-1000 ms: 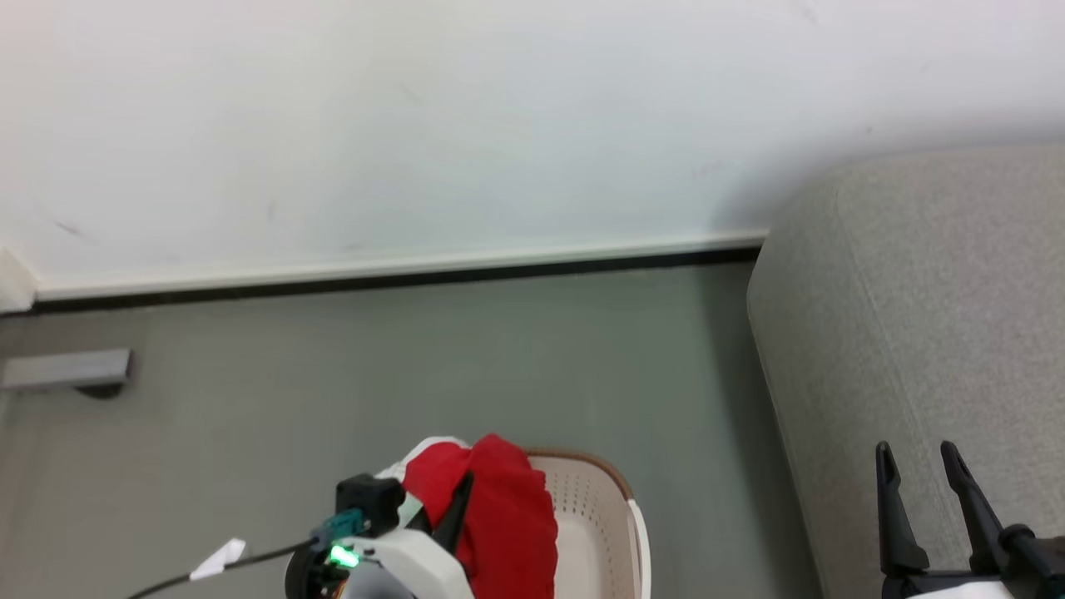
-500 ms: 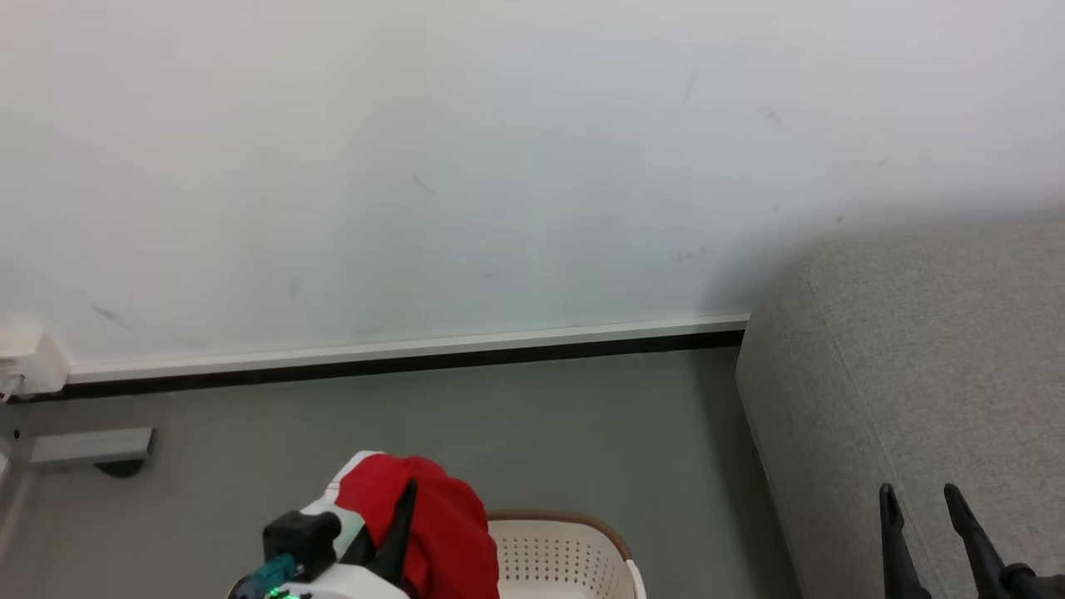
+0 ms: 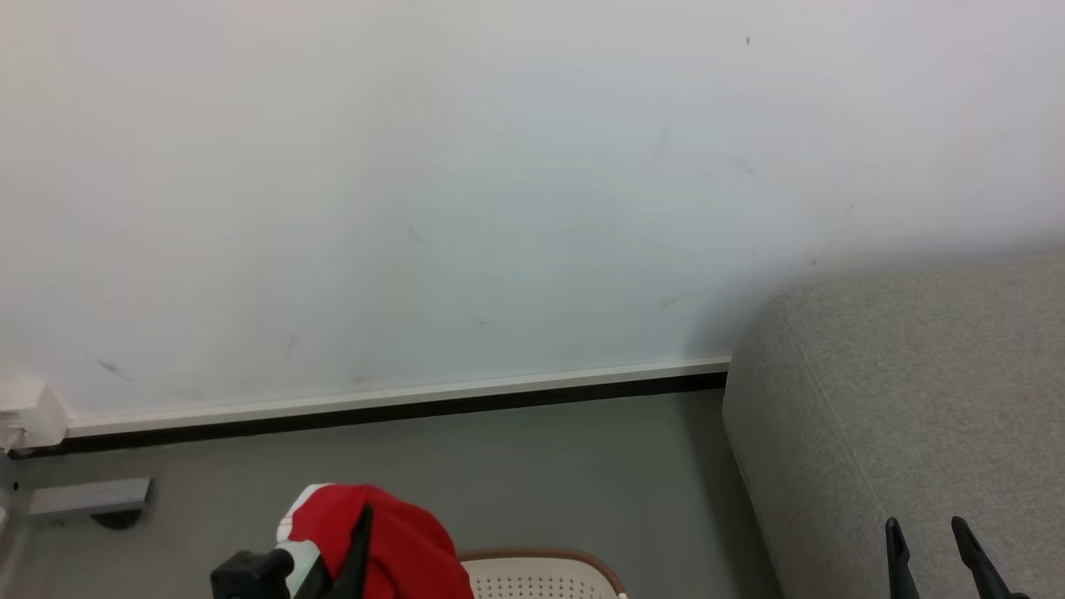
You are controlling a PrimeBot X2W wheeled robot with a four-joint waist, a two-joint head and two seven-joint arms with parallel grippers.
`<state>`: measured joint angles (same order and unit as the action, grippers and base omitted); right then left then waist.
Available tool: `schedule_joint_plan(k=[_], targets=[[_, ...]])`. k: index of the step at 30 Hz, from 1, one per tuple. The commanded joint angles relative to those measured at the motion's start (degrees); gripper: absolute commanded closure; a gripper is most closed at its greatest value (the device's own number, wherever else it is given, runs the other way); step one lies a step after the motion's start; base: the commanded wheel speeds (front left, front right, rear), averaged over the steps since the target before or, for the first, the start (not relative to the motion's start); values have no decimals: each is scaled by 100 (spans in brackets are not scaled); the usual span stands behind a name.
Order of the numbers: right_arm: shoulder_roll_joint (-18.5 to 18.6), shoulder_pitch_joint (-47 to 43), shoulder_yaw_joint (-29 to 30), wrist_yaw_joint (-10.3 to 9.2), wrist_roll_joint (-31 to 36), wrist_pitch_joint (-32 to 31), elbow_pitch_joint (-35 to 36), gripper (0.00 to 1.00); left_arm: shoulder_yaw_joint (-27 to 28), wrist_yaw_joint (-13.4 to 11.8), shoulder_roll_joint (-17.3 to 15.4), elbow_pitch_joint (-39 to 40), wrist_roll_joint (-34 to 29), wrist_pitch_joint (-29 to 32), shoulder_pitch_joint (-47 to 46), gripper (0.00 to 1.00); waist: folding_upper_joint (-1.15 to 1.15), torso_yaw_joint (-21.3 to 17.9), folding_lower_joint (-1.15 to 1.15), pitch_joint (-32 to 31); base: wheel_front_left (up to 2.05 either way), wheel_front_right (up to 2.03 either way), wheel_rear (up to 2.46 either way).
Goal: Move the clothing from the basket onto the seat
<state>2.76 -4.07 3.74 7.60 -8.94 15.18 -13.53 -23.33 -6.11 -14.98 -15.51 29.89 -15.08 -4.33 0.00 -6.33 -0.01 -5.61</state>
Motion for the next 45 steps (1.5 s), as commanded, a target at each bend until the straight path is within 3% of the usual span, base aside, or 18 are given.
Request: schedule_joint_plan(k=[1, 45], targets=[[23, -110, 20, -18, 95, -5, -7, 0, 60, -1, -53, 84, -44, -13, 101, 100, 0, -29, 1, -80, 0, 0, 0], [24, 21, -264, -18, 274, -4, 0, 0, -31, 94, -111, 275, -227, 16, -152, 100, 0, -22, 1, -79, 0, 0, 0]])
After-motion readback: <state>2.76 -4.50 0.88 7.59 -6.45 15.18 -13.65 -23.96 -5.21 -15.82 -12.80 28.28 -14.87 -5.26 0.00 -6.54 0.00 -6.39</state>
